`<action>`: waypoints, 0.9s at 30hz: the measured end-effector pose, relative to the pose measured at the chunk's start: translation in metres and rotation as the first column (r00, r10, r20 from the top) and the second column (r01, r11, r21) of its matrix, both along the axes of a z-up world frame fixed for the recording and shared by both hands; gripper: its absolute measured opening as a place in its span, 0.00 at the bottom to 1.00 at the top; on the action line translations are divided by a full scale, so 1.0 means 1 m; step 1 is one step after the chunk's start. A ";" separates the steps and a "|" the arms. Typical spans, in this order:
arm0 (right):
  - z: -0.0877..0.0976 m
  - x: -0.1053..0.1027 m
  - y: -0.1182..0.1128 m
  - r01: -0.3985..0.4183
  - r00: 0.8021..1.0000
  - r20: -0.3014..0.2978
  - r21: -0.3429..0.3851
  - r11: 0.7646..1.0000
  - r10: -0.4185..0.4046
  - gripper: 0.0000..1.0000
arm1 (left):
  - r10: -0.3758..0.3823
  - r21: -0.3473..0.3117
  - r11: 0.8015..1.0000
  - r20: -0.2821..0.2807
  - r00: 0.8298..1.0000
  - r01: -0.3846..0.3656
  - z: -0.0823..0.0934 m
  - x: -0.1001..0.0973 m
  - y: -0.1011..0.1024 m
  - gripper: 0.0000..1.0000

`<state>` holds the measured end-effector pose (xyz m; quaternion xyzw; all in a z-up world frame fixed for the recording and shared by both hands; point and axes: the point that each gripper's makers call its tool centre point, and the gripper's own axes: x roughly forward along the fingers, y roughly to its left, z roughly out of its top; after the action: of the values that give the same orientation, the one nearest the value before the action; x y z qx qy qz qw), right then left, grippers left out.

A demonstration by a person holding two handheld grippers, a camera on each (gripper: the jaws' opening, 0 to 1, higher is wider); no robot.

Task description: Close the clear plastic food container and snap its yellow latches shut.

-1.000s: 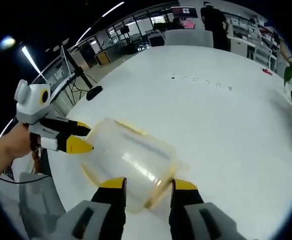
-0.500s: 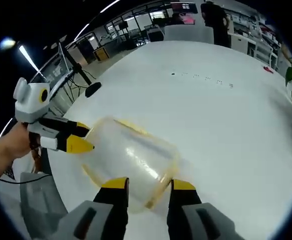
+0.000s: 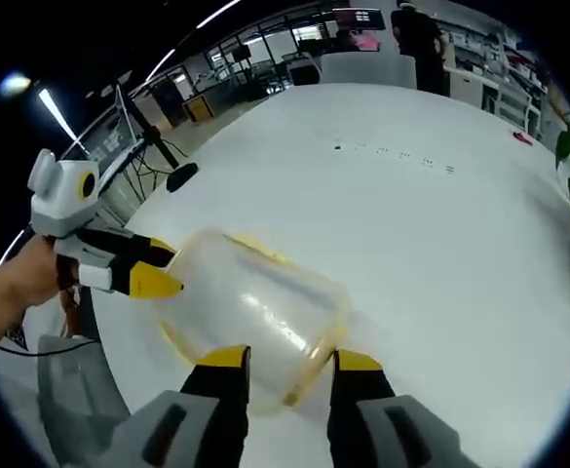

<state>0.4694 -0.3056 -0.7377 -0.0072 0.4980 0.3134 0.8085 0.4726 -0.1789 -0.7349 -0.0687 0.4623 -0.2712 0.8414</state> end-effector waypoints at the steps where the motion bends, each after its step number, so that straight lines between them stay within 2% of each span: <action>1: 0.000 0.001 0.001 0.002 1.000 -0.002 -0.003 1.000 -0.002 0.30 | -0.002 0.000 1.000 0.003 1.000 0.002 0.000 0.000 0.000 0.28; 6: 0.003 0.001 0.000 -0.025 0.999 0.028 -0.037 0.999 0.026 0.31 | 0.001 0.002 1.000 0.039 0.999 -0.001 0.002 0.000 0.001 0.30; 10: 0.006 0.001 -0.001 -0.102 0.994 0.039 -0.081 0.991 0.106 0.32 | 0.002 -0.014 1.000 0.012 1.000 -0.002 0.001 0.003 0.002 0.31; 12: 0.006 0.001 -0.004 -0.112 0.992 0.042 -0.086 0.990 0.116 0.30 | -0.008 -0.016 1.000 0.010 1.000 0.008 0.001 0.002 0.002 0.31; 16: 0.008 0.002 -0.007 -0.148 0.987 0.051 -0.094 0.985 0.153 0.26 | -0.044 -0.004 0.999 0.022 0.999 0.044 0.001 -0.001 0.001 0.32; 20: 0.010 0.003 -0.007 -0.180 0.980 0.069 -0.114 0.977 0.189 0.28 | -0.059 0.008 0.998 0.037 0.998 0.058 0.002 -0.002 0.002 0.31; 21: 0.009 0.002 -0.010 -0.202 0.974 0.073 -0.148 0.968 0.214 0.29 | -0.070 0.010 0.998 0.039 0.997 0.070 0.003 -0.003 0.002 0.30; 22: 0.009 0.003 -0.014 -0.228 0.965 0.087 -0.182 0.956 0.247 0.29 | -0.114 0.036 0.993 0.056 0.992 0.112 0.003 -0.003 0.004 0.30; 23: 0.008 0.003 -0.014 -0.249 0.957 0.096 -0.199 0.948 0.272 0.29 | -0.114 0.040 0.993 0.057 0.992 0.111 0.004 -0.003 0.005 0.29; 27: 0.009 -0.004 -0.009 -0.277 0.949 0.096 -0.200 0.940 0.301 0.32 | -0.138 0.061 0.989 0.043 0.989 0.136 0.002 -0.005 0.014 0.34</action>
<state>0.4657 -0.3149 -0.7283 -0.1746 0.4665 0.3805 0.7792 0.4673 -0.1652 -0.7332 -0.0061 0.4534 -0.3165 0.8332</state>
